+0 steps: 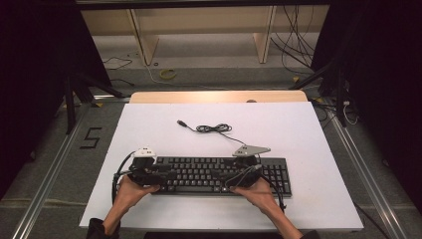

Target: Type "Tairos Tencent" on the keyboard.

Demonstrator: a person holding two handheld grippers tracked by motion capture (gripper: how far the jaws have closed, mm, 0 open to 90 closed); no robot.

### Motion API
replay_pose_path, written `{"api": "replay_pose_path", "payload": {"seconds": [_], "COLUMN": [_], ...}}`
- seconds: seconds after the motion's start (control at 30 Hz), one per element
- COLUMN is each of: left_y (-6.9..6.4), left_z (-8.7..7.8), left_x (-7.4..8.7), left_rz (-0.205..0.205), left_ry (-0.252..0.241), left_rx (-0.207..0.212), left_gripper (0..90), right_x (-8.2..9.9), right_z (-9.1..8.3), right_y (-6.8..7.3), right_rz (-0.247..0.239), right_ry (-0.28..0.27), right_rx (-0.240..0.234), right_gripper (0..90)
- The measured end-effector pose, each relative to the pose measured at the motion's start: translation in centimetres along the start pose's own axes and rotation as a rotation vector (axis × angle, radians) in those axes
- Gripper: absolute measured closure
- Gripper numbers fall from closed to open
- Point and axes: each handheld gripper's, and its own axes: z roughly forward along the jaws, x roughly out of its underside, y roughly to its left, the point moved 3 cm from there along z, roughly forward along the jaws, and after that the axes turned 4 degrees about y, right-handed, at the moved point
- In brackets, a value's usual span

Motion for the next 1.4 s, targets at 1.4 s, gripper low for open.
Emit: {"api": "replay_pose_path", "payload": {"seconds": [1.4], "left_y": [0.5], "left_z": [2.5], "left_x": [0.8], "left_rz": [0.028], "left_ry": [0.124], "left_rx": [-0.051], "left_gripper": [89.2], "right_x": [1.6], "right_z": [-1.4], "right_y": [1.0], "right_rz": [-0.024], "right_ry": [0.003], "right_rx": [-0.017], "right_gripper": [32.0]}}
